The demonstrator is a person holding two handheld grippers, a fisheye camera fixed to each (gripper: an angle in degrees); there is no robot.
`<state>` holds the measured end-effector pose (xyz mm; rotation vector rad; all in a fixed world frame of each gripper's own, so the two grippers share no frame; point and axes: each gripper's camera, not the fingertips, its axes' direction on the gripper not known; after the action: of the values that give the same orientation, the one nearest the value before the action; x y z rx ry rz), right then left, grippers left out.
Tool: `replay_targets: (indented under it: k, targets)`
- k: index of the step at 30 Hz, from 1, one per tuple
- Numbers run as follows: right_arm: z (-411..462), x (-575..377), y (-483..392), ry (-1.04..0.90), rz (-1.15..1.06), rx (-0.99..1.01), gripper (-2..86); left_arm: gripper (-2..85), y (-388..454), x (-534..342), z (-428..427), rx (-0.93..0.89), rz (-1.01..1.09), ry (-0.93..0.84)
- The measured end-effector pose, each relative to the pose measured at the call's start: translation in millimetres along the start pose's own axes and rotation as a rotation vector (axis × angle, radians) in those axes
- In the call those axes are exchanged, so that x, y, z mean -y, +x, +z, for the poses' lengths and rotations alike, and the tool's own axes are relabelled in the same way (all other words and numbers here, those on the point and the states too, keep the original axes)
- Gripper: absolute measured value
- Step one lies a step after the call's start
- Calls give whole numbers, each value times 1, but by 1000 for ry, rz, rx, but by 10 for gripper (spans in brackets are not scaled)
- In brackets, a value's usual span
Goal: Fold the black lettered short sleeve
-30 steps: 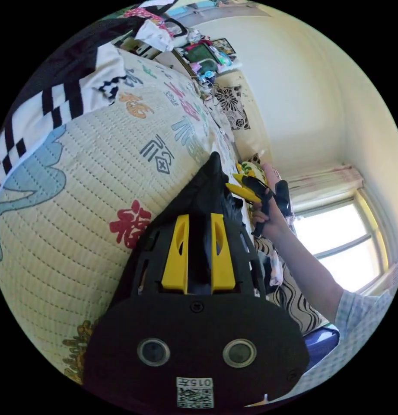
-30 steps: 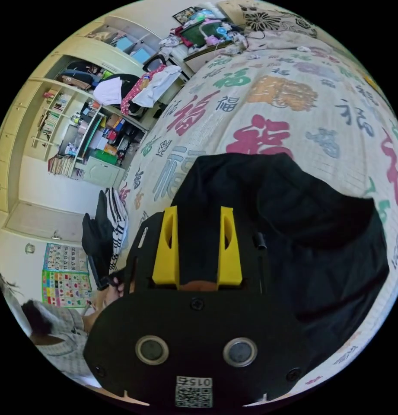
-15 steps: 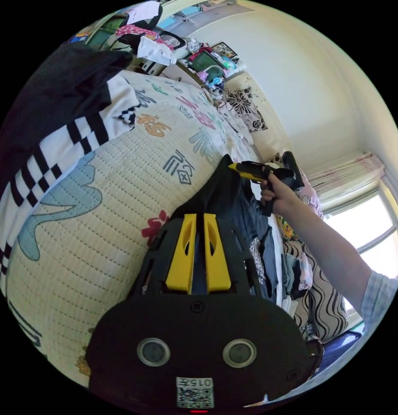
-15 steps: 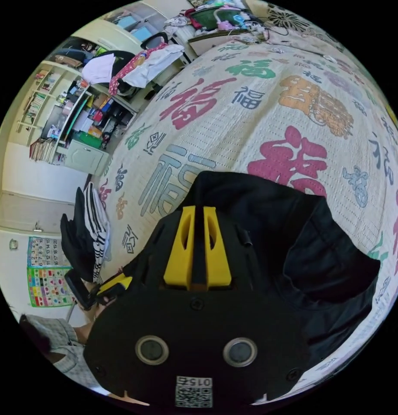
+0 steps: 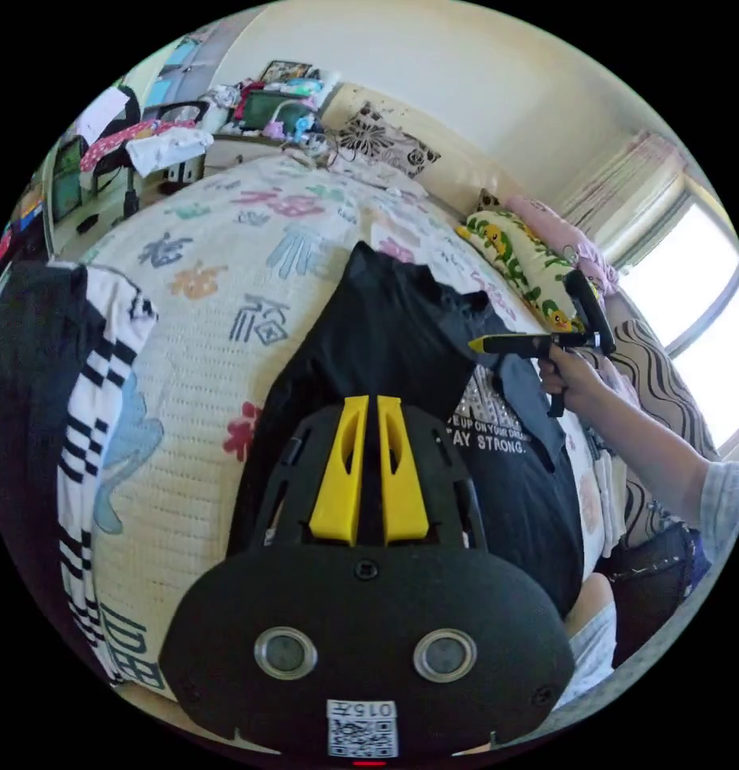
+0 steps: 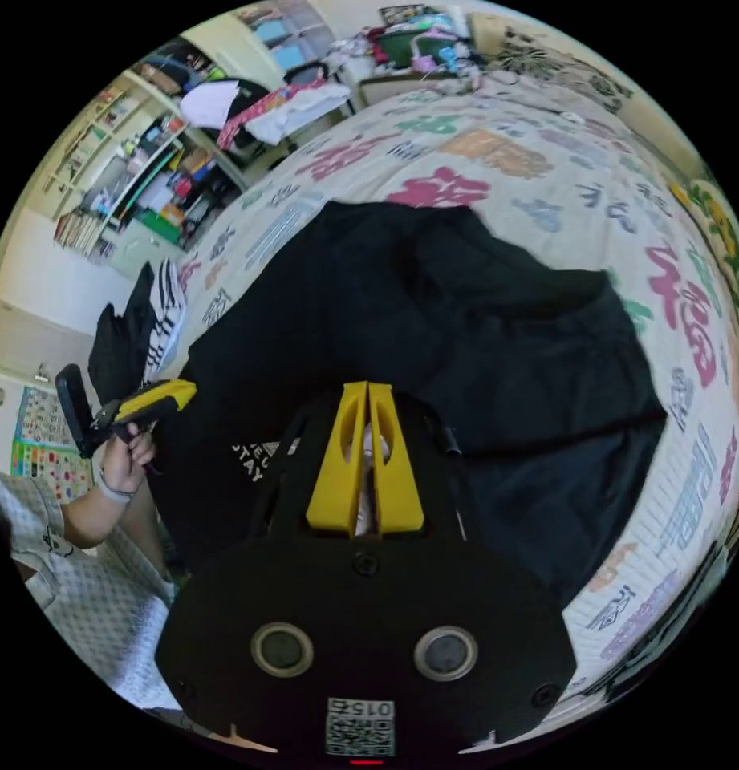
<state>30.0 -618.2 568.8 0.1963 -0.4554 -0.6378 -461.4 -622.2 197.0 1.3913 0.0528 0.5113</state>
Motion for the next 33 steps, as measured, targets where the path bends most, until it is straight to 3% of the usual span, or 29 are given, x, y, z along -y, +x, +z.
replay_targets:
  k: [2,4,6,7,11,17,20,25,33]
  targets:
    - [-44,-15,45,84,78,-127,43,34,30,34,0,77,215,166]
    - [-73,-21,83,110,152,-176,61,50,48,77,25,100,333,188]
    - [-97,-24,117,133,221,-150,73,58,61,126,70,-80,436,66]
    - [-110,-25,135,154,249,-124,80,60,71,158,107,-205,488,-81]
    - [-124,-21,183,136,328,-98,108,94,105,206,209,-53,554,-306]
    - [-109,-14,212,10,357,-74,116,138,142,189,302,138,669,-539]
    - [-121,-26,204,28,302,-122,75,118,157,166,313,206,748,-519]
    - [-150,-43,197,-21,227,-88,13,24,164,157,323,138,753,-648]
    - [-248,-55,193,50,257,-199,-6,5,200,165,286,175,798,-522]
